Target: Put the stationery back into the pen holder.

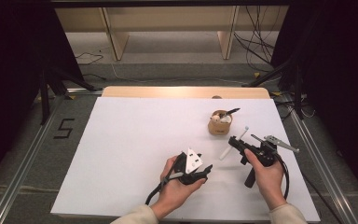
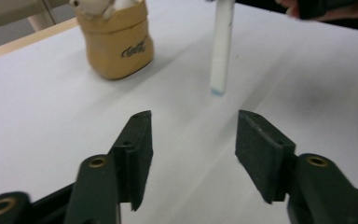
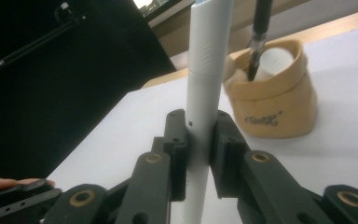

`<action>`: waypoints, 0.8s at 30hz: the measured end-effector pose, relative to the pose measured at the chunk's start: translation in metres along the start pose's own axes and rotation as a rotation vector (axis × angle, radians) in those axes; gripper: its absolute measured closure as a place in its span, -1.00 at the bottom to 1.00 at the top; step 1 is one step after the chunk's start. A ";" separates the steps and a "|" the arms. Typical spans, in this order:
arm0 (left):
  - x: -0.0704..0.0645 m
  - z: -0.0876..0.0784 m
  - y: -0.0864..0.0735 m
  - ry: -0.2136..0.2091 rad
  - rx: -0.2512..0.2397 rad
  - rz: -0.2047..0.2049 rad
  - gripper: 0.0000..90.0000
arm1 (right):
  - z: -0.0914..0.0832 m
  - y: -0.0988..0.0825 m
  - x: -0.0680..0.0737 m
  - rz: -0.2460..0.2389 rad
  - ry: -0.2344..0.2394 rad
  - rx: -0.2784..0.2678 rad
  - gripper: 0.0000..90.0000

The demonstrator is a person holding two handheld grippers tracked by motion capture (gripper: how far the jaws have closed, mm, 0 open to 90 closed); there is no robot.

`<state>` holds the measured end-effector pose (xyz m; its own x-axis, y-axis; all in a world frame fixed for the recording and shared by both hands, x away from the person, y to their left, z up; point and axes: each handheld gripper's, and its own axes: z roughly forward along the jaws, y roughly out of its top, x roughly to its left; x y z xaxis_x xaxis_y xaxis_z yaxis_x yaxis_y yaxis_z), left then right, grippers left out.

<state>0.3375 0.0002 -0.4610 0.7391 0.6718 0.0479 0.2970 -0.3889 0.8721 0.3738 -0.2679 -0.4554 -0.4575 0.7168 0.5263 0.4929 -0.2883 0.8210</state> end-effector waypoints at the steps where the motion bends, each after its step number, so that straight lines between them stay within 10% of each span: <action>1: 0.003 -0.002 -0.001 0.000 0.004 -0.001 -0.05 | 0.000 0.001 -0.001 -0.006 -0.007 -0.004 0.75; 24: 0.056 -0.043 -0.034 0.053 0.080 -0.055 -0.28 | 0.009 0.022 -0.012 -0.063 -0.093 -0.076 0.74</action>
<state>0.3431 0.0783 -0.4675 0.6881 0.7250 0.0288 0.3849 -0.3983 0.8326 0.3966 -0.2773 -0.4451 -0.4132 0.7897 0.4535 0.4066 -0.2857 0.8678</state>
